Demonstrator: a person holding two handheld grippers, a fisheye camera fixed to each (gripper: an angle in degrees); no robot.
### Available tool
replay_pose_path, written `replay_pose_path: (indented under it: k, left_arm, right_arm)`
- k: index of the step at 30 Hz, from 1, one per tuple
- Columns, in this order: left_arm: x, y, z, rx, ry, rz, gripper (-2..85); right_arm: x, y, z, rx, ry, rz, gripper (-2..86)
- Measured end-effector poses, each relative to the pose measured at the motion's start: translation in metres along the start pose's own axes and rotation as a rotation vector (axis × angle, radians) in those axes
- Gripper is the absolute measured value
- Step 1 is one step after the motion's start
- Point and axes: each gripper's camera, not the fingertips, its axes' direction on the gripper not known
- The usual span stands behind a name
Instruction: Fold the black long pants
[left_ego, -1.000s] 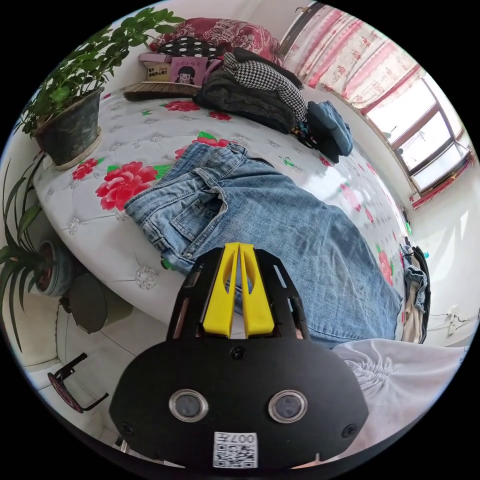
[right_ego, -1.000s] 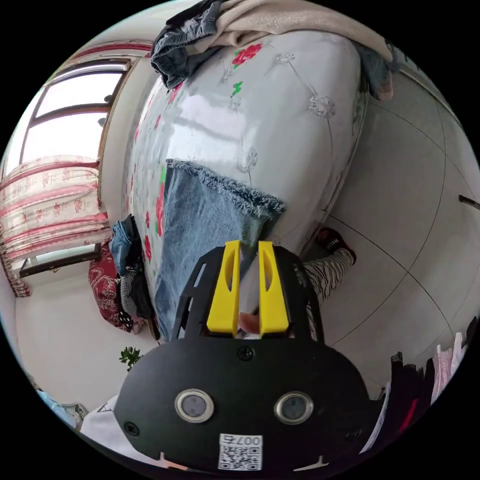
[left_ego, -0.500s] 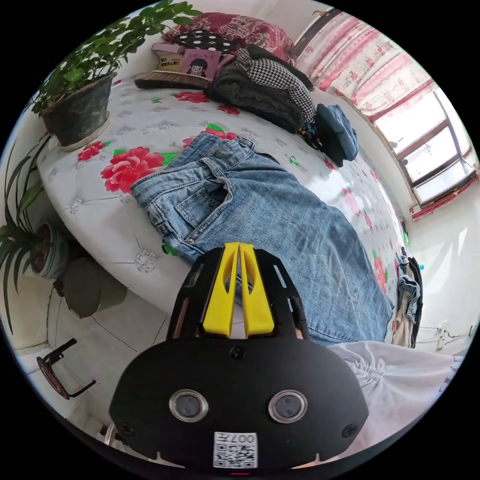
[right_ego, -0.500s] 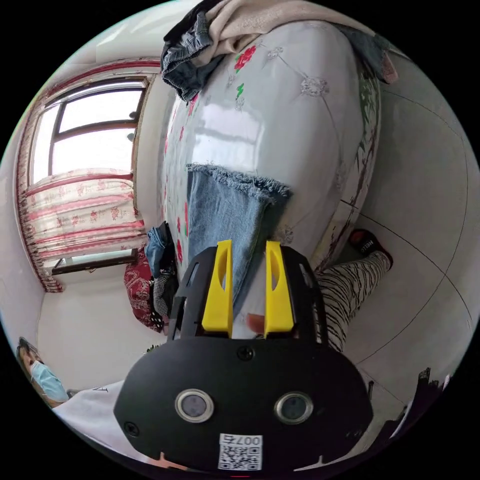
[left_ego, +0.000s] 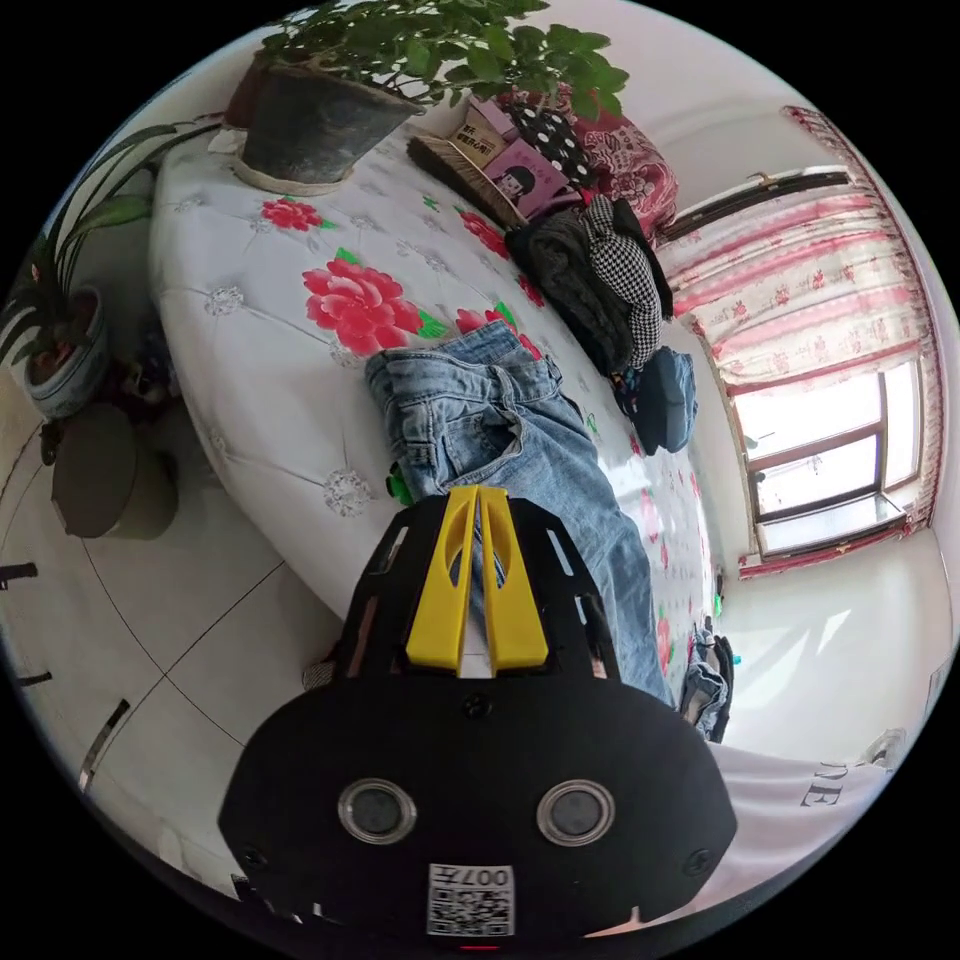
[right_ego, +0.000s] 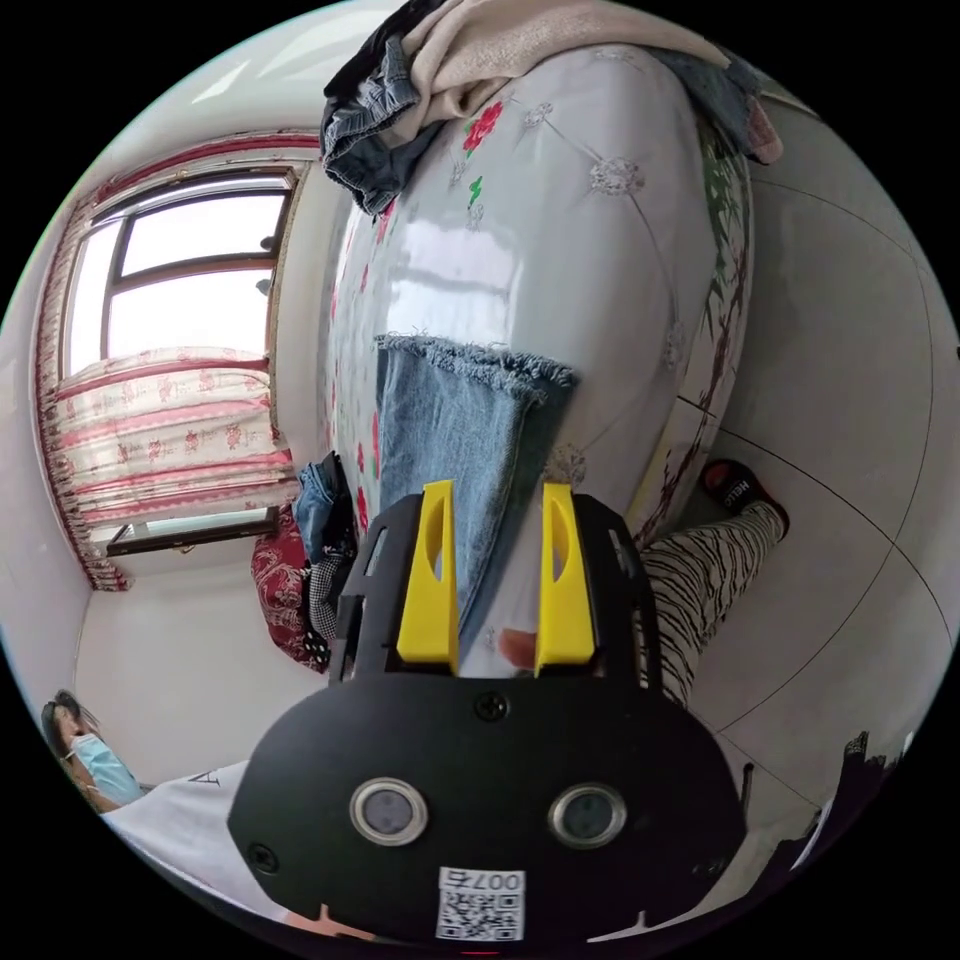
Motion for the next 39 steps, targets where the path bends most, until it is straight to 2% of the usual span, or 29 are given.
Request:
replay_pose_path:
  k: [3,9,11,14,16,19,21,25,28,30,33,36,39]
  left_arm:
    - [-0.017,0.003,-0.004,0.039,0.015,-0.051,0.4]
    - [-0.041,0.003,-0.007,0.131,0.084,-0.153,9.6]
    - [-0.05,0.001,-0.006,0.132,0.108,-0.186,11.3]
    - [-0.061,-0.003,-0.005,0.138,0.132,-0.223,12.1]
    - [-0.065,-0.007,-0.003,0.142,0.156,-0.236,13.0]
    - [-0.067,-0.017,0.005,0.131,0.198,-0.238,14.1]
    - [-0.068,-0.023,0.013,0.128,0.225,-0.238,14.8]
    - [-0.069,-0.031,0.032,0.128,0.245,-0.257,14.8]
    - [-0.072,-0.035,0.039,0.136,0.274,-0.294,13.7]
    - [-0.071,-0.04,0.042,0.127,0.286,-0.29,13.5]
    - [-0.065,-0.046,0.046,0.112,0.269,-0.269,12.6]
    - [-0.063,-0.047,0.049,0.115,0.279,-0.3,11.1]
    - [-0.062,-0.047,0.05,0.115,0.296,-0.313,9.6]
  right_arm:
    - [-0.012,-0.008,0.015,0.014,0.063,0.034,5.3]
    - [-0.061,-0.033,0.064,0.018,-0.02,0.049,2.0]
    - [-0.102,-0.039,0.081,0.003,-0.015,-0.045,1.4]
    - [-0.222,-0.032,0.124,-0.116,0.019,-0.444,0.7]
    - [-0.33,0.007,0.169,-0.247,0.075,-0.835,0.5]
    - [-0.421,0.08,0.241,-0.489,0.043,-1.223,0.4]
    - [-0.441,0.126,0.293,-0.672,0.007,-1.371,0.4]
    - [-0.415,0.207,0.432,-1.096,0.11,-1.433,0.4]
    - [-0.396,0.239,0.487,-1.304,0.202,-1.436,0.4]
    - [-0.402,0.245,0.488,-1.293,0.222,-1.527,0.3]
    - [-0.422,0.229,0.477,-1.165,0.246,-1.621,0.3]
    - [-0.445,0.18,0.447,-1.028,0.131,-1.564,0.3]
    - [-0.439,0.074,0.377,-0.818,-0.078,-1.326,0.2]
